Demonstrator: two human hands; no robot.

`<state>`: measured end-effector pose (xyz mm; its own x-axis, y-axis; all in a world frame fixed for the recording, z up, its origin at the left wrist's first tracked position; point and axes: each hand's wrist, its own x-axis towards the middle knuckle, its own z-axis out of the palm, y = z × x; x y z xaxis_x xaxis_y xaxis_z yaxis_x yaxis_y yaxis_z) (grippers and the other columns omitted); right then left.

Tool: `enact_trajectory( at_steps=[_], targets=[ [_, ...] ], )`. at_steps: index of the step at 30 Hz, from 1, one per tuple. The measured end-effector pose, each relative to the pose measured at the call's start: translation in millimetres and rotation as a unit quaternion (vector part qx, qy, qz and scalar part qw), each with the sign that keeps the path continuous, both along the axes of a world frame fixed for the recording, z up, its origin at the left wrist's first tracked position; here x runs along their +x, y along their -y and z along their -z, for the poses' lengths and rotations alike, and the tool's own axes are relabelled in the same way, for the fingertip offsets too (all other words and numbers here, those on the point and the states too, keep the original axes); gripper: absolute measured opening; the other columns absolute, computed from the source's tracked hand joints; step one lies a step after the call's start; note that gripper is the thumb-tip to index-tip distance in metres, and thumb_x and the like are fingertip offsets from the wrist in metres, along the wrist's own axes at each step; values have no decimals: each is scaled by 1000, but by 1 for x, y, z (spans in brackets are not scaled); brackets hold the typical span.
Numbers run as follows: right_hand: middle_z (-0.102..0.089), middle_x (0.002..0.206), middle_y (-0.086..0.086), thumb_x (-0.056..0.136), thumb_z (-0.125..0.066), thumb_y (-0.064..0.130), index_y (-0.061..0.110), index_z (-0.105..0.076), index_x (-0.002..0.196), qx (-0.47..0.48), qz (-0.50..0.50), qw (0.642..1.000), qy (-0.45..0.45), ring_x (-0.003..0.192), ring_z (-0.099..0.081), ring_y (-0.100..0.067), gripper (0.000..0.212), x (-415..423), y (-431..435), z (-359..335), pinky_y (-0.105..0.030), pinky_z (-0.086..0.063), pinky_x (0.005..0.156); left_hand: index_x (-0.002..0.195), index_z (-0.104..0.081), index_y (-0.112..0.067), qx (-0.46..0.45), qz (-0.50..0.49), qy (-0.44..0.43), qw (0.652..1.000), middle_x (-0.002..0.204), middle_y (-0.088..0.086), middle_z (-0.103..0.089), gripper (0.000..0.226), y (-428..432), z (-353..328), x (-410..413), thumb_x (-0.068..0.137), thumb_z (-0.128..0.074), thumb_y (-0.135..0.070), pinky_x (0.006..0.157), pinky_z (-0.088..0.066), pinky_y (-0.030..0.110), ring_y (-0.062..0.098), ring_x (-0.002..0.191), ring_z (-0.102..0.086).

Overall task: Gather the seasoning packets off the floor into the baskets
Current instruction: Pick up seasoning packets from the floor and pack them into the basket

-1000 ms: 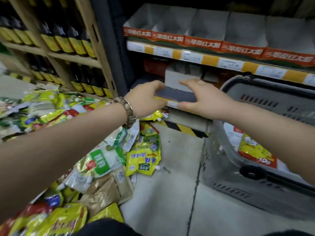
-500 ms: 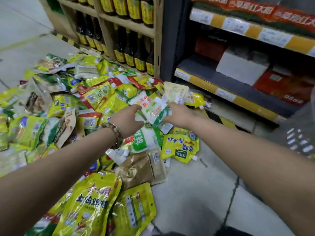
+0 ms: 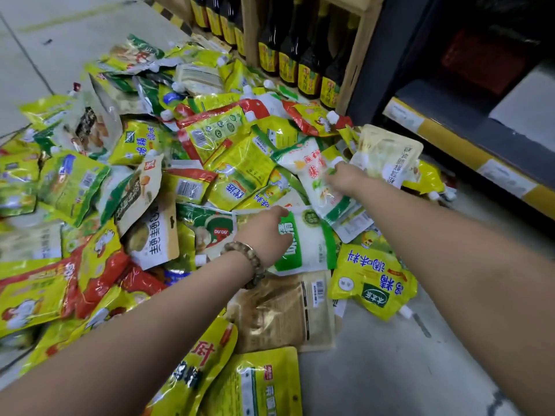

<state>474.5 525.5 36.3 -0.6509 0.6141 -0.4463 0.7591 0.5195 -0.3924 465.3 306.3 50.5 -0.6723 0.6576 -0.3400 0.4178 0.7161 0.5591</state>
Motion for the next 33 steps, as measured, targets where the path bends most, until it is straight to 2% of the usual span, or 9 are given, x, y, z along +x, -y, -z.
enact_trajectory(
  at_steps=[6,11,14,17,21,25,27,30,33],
  targets=[
    [-47,138,-16,82,-71,39,-2,-43,133,-49,37,998,-12,122,-48,-31,71,9,-7,21,-30,-39,86,128,-51,-19,73,-58,60,994,125,1,-58,38,-16,24,-4,89,-56,-17,84,-51,31,17,97,-59],
    [-45,140,-11,89,-64,14,4,-38,138,-164,121,957,-208,108,-56,-25,57,37,14,30,-32,-50,80,131,-48,-16,207,-167,119,957,122,1,-55,44,-18,32,-13,89,-61,-20,88,-50,35,15,99,-55],
    [-65,114,-9,88,-62,3,14,-55,109,-270,120,910,-291,91,-66,-20,25,57,32,22,-29,-57,71,140,-34,-14,266,-214,212,916,125,1,-50,70,-20,28,-20,82,-69,-33,93,-47,34,17,111,-54],
    [-69,97,1,86,-59,-5,21,-57,101,-354,76,874,-324,81,-69,-13,30,69,52,11,-27,-58,69,137,-40,-12,269,-268,355,854,129,2,-55,93,-29,22,-26,63,-75,-56,98,-46,44,23,113,-58],
    [-68,95,1,84,-61,-7,22,-57,102,-369,-22,881,-296,83,-68,-10,35,67,74,0,-26,-56,75,119,-60,-8,298,-316,463,773,108,14,-69,95,-22,26,-31,40,-89,-55,89,-50,56,36,95,-68],
    [-65,86,6,90,-60,13,20,-58,90,-301,-87,922,-226,75,-64,-5,7,48,73,-1,-22,-50,69,103,-65,-5,351,-411,364,758,94,15,-72,41,-1,27,-34,70,-81,-23,77,-57,49,30,82,-71],
    [-63,95,1,95,-55,21,18,-58,94,-215,-74,948,-224,86,-60,-12,5,32,66,8,-29,-46,80,94,-65,-6,382,-429,316,755,90,13,-71,21,11,27,-39,76,-75,-10,74,-58,41,26,78,-70],
    [-55,126,-9,89,-64,25,11,-54,124,-80,-197,971,-113,114,-53,-21,40,11,65,24,-24,-39,92,85,-62,-11,396,-458,289,742,82,6,-71,16,30,22,-43,76,-74,-7,66,-58,35,18,68,-70],
    [-42,133,-13,75,-76,41,15,-46,134,17,-285,957,-41,122,-45,-27,71,0,76,33,-31,-40,100,95,-63,-8,412,-461,271,738,89,8,-71,23,46,19,-48,75,-74,-6,69,-57,37,20,73,-71]
  ],
)
